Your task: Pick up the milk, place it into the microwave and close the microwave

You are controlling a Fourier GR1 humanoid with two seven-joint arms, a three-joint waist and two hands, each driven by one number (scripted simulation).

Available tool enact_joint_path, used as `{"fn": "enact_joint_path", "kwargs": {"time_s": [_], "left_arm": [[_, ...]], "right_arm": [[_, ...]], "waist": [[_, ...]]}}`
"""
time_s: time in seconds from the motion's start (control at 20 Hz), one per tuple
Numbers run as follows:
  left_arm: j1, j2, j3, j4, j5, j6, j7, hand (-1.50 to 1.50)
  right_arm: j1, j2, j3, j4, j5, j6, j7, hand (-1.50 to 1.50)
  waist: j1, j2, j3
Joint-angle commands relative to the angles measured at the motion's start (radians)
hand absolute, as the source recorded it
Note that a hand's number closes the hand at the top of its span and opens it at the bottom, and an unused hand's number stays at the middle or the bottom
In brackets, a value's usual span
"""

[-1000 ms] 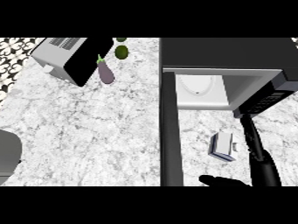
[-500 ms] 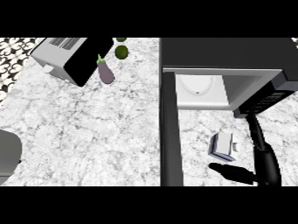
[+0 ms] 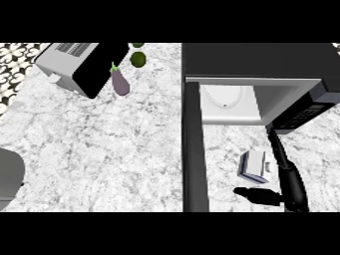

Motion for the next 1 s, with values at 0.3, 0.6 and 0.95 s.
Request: {"fn": "enact_joint_path", "kwargs": {"time_s": [0.3, 0.6, 0.95], "left_arm": [[0.084, 0.015, 0.099, 0.03, 0.067, -0.119, -0.091, -1.5], [0.023, -0.02, 0.055, 0.045, 0.036, -0.088, -0.026, -1.5], [0.072, -0.03, 0.072, 0.014, 0.032, -0.126, -0.051, -1.5]], "right_arm": [[-0.089, 0.014, -0.045, 0.269, 0.047, -0.115, -0.143, 1.5], [-0.185, -0.011, -0.072, 0.432, 0.117, -0.25, -0.205, 1.5], [-0.271, -0.07, -0.098, 0.617, 0.153, -0.286, -0.269, 1.5]], "waist": [[0.005, -0.001, 0.0], [0.004, 0.001, 0.0], [0.011, 0.001, 0.001]]}}
